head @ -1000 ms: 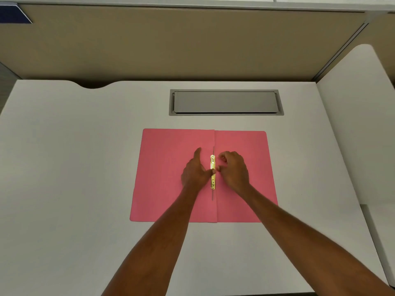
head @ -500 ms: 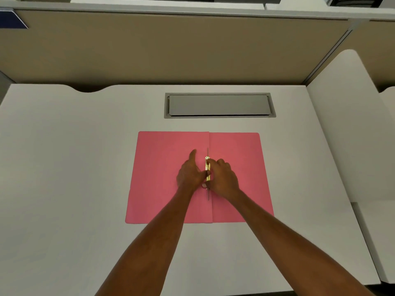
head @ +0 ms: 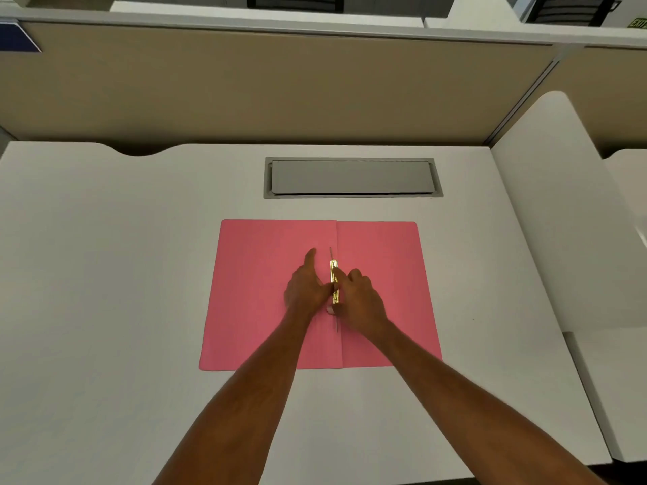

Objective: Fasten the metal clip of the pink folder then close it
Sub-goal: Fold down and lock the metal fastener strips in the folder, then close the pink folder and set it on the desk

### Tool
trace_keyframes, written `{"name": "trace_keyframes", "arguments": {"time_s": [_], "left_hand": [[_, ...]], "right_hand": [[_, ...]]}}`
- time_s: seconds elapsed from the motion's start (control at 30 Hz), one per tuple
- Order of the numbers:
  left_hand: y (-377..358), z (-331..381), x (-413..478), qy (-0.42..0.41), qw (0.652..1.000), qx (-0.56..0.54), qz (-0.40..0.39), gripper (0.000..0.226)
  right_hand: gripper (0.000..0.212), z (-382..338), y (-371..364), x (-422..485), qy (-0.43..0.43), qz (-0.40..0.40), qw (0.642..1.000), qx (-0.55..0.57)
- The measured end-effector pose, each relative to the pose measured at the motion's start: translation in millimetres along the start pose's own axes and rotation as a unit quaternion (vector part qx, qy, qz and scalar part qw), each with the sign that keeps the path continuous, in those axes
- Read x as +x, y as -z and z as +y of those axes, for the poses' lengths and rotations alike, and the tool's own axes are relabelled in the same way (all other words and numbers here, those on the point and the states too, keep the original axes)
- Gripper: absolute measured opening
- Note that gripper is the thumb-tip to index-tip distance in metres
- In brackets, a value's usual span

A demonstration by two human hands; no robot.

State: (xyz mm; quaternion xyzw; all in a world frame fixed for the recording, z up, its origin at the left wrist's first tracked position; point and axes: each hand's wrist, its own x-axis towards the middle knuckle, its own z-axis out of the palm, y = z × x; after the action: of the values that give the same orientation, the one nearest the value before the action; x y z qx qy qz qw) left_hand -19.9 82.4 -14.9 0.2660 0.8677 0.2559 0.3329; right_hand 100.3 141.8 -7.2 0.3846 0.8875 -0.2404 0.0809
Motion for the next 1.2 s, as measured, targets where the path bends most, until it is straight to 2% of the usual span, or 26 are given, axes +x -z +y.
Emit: {"name": "trace_keyframes", "arguments": {"time_s": [0.1, 0.23, 0.43, 0.77, 0.87, 1.0, 1.2], "left_hand": [[-0.1, -1.6, 0.2, -0.007, 1.000, 0.003, 0.000, 0.100], [1.6, -2.0, -2.2, -0.015, 1.000, 0.000, -0.002, 0.104], [2.8, 0.3, -7.7, -0.014, 1.000, -0.012, 0.001, 0.099], [15.6, -8.2, -22.0, -0.005, 0.990, -0.140, -0.012, 0.056], [23.9, -34.6, -40.5, 0.008, 0.991, -0.123, 0.054, 0.046], [36.2, -83.0, -62.7, 0.071, 0.980, -0.084, 0.165, 0.040], [61.4, -122.3, -83.7, 0.200, 0.950, 0.004, 0.239, 0.036]], "right_hand": [[0.063, 3.2, -17.5, -22.8, 0.001, 0.038, 0.999, 0.012], [0.042, 8.1, -24.3, -37.9, -0.015, 0.072, 0.996, 0.041], [0.052, 8.3, -19.6, -37.9, -0.007, 0.060, 0.997, 0.040], [0.066, 7.5, -17.3, -38.9, 0.016, 0.035, 0.999, -0.032], [0.070, 7.9, -14.7, -38.1, 0.018, 0.027, 0.999, -0.026], [0.075, 8.5, -13.5, -38.5, 0.017, 0.016, 0.999, -0.024], [0.074, 6.3, -12.0, -40.8, 0.020, 0.023, 0.999, -0.026]]}}
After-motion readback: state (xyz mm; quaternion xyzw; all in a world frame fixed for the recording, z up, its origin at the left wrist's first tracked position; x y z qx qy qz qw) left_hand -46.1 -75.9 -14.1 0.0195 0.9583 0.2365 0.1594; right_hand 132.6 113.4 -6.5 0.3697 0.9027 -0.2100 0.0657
